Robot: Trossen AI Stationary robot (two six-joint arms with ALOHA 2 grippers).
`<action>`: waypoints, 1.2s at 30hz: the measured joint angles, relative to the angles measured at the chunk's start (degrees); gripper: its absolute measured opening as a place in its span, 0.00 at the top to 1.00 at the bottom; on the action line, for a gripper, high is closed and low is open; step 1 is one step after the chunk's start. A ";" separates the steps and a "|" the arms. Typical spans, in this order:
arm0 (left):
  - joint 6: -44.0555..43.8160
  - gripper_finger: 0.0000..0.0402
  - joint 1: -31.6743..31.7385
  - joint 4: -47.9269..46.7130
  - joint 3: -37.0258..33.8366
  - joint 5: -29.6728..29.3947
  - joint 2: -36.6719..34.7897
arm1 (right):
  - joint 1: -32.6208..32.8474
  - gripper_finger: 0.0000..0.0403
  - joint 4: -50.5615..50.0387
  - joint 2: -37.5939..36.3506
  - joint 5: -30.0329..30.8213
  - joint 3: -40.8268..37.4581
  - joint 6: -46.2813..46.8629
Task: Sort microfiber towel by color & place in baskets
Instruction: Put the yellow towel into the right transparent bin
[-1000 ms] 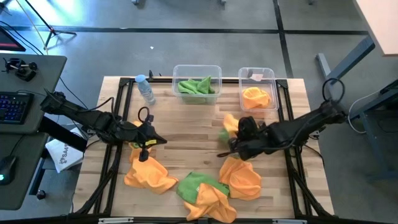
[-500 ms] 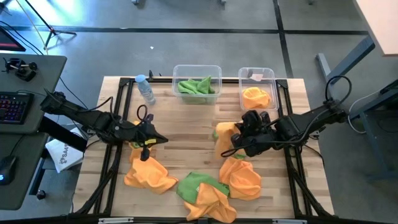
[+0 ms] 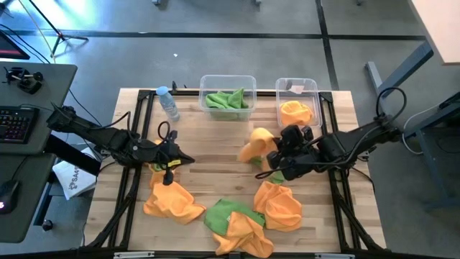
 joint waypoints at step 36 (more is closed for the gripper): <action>10.98 1.00 19.51 -7.78 0.00 0.03 -10.28 | -22.12 1.00 6.28 -17.03 16.85 0.01 -18.86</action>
